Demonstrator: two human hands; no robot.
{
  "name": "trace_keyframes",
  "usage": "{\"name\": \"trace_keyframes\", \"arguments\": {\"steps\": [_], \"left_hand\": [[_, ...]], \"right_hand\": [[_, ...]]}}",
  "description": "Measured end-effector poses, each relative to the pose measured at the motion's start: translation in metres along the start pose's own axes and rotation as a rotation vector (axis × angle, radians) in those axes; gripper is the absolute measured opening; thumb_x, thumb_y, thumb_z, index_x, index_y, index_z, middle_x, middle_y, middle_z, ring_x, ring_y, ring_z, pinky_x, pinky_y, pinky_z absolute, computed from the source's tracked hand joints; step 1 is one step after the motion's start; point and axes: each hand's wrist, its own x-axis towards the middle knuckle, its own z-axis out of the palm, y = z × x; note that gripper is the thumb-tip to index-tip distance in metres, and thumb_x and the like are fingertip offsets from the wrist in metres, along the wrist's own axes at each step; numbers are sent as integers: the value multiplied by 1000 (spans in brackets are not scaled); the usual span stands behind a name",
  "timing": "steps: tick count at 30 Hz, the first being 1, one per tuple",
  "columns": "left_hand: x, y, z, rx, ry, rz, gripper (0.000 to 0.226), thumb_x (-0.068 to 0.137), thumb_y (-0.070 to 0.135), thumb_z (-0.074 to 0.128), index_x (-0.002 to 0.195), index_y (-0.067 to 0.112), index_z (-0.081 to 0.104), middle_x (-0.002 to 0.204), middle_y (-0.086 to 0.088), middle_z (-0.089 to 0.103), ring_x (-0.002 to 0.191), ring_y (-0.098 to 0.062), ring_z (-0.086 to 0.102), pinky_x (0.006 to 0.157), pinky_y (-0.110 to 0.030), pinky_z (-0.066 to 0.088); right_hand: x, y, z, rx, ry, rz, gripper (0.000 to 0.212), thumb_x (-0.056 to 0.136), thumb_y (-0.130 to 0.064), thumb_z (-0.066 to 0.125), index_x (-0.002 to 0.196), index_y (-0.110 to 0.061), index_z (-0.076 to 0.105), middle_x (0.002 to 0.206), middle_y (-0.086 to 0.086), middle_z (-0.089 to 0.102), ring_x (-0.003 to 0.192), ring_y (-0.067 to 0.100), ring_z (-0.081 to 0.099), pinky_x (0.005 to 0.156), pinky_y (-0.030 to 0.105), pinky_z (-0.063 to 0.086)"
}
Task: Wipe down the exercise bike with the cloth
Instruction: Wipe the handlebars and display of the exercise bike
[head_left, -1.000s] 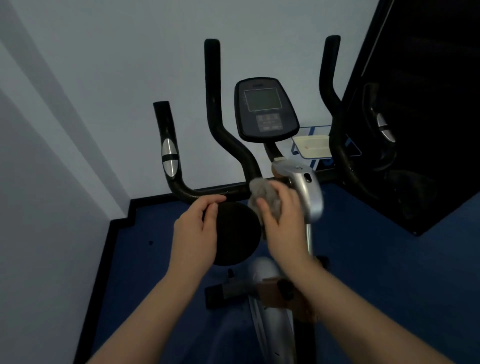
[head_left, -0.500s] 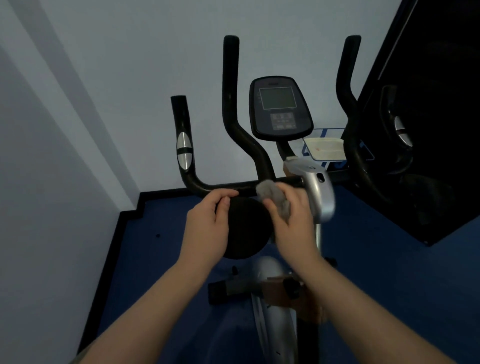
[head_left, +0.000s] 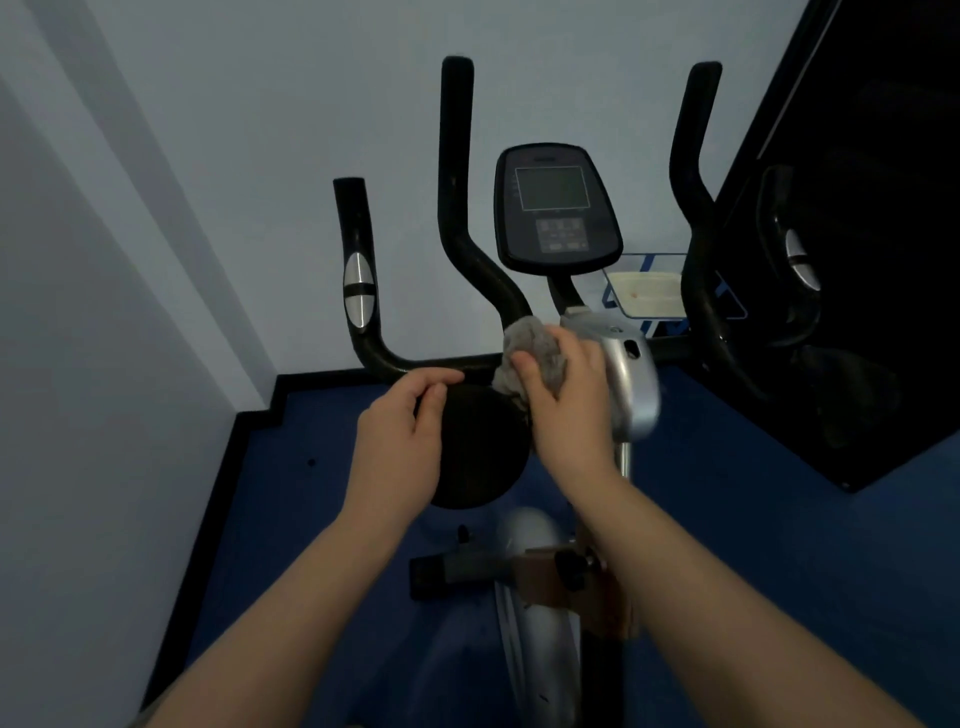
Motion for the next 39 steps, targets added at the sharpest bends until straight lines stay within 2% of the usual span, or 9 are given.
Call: {"name": "trace_keyframes", "arguments": {"steps": [6, 11, 14, 17, 23, 27, 30, 33, 39], "left_hand": [[-2, -1, -1, -11, -6, -19, 25, 101, 22, 49, 104, 35, 70, 96, 23, 68, 94, 7, 61, 74, -6, 45], [-2, -1, 1, 3, -1, -40, 24, 101, 22, 49, 106, 33, 70, 99, 19, 69, 96, 3, 62, 81, -20, 49], [-6, 1, 0, -12, -25, -61, 24, 101, 21, 49, 107, 33, 70, 102, 20, 69, 98, 5, 61, 85, -20, 49], [-1, 2, -4, -8, -65, -59, 25, 101, 19, 50, 107, 34, 69, 101, 22, 68, 97, 6, 61, 85, -20, 49], [24, 14, -13, 0, -69, 81, 26, 95, 12, 59, 102, 34, 70, 95, 24, 68, 91, 2, 63, 75, -8, 47], [66, 21, -27, -19, -23, 150, 28, 97, 12, 55, 103, 35, 69, 100, 20, 68, 95, 1, 62, 78, -10, 47], [97, 26, -34, 39, -74, 226, 29, 98, 10, 54, 105, 33, 68, 102, 21, 67, 90, 1, 60, 74, -8, 45], [132, 36, -36, 164, -198, 346, 27, 99, 9, 52, 114, 25, 69, 115, 16, 65, 107, 7, 55, 89, -6, 39], [165, 18, -38, 389, -370, 485, 32, 99, 9, 53, 127, 18, 64, 133, 8, 59, 125, -7, 50, 107, -15, 30]], "right_hand": [[-53, 13, -4, 135, -17, -65, 30, 95, -13, 60, 120, -29, 55, 110, -6, 48, 100, -13, 51, 85, 2, 39], [5, -1, -6, 5, -78, -59, 32, 95, -28, 61, 126, -30, 54, 113, -14, 42, 95, -31, 39, 75, -3, 36], [-13, 3, -7, 87, -49, -77, 38, 96, -24, 59, 127, -43, 48, 116, -19, 42, 104, -27, 40, 81, -4, 35], [-14, 5, -11, 69, -42, -95, 35, 95, -18, 61, 120, -41, 53, 111, -15, 44, 104, -23, 42, 83, -5, 34], [45, -21, 4, -165, -84, -100, 34, 97, -22, 56, 130, -29, 56, 117, -5, 45, 109, 12, 49, 94, 27, 44], [11, -16, 2, -166, -15, -148, 37, 94, -19, 61, 128, -33, 56, 125, -16, 54, 116, 0, 48, 94, 16, 40], [34, -22, 1, -137, -19, -103, 33, 91, -20, 66, 120, -35, 64, 106, -18, 65, 99, -5, 58, 83, 4, 42], [62, -37, 9, -157, -11, -64, 27, 91, -23, 67, 114, -36, 68, 93, -18, 67, 86, -4, 61, 75, 7, 46], [40, -27, 5, -172, 33, -40, 29, 92, -26, 66, 120, -32, 64, 103, -25, 64, 98, -9, 59, 87, 14, 48]]}}
